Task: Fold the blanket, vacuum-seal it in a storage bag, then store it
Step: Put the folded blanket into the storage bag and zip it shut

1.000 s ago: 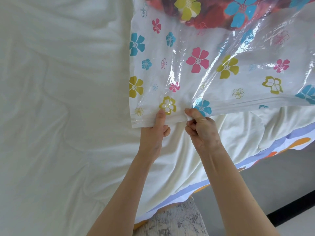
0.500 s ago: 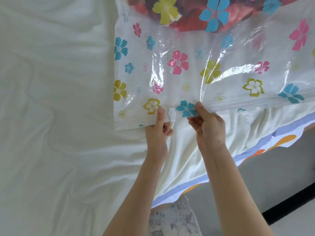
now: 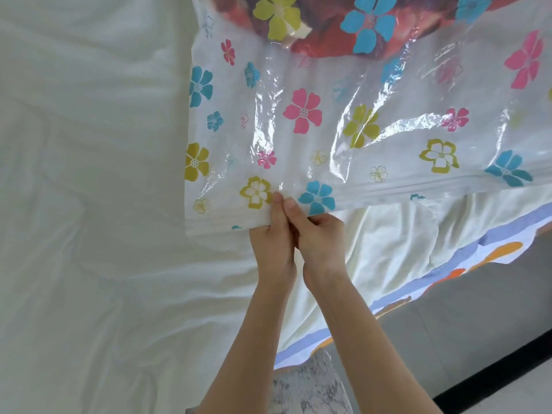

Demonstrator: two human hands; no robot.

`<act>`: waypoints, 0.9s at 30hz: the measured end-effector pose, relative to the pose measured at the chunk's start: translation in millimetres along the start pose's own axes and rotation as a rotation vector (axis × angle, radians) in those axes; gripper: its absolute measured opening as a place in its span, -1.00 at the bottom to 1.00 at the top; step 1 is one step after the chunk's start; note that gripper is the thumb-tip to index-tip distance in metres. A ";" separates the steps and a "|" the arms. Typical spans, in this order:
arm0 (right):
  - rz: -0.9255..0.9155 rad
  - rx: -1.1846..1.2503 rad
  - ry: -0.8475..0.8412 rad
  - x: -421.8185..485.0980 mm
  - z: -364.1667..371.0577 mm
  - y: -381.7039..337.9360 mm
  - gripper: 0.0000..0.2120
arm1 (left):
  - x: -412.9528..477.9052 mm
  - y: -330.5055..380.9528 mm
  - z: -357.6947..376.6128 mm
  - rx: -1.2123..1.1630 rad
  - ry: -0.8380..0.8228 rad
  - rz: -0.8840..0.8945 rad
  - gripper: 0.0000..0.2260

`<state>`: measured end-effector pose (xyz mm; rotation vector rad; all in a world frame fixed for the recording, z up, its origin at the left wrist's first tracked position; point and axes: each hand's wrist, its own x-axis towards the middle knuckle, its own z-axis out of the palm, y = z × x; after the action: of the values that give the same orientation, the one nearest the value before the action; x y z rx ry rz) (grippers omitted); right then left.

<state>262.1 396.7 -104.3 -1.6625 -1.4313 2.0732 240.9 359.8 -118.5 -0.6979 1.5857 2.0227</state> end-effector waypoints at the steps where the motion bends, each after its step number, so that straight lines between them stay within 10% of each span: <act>1: 0.003 0.009 0.001 1.3 -0.7 -0.3 -0.52 | 0.4 -0.7 -0.7 -0.006 -0.009 -0.009 -0.89; 27: 0.160 0.224 -0.022 23.3 -44.8 -24.2 -0.77 | 8.5 2.9 -8.0 -0.083 -0.089 -0.062 -0.80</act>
<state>278.9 450.0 -100.7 -1.7161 -1.0549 2.2453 233.4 351.8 -123.5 -0.6695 1.4205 2.0545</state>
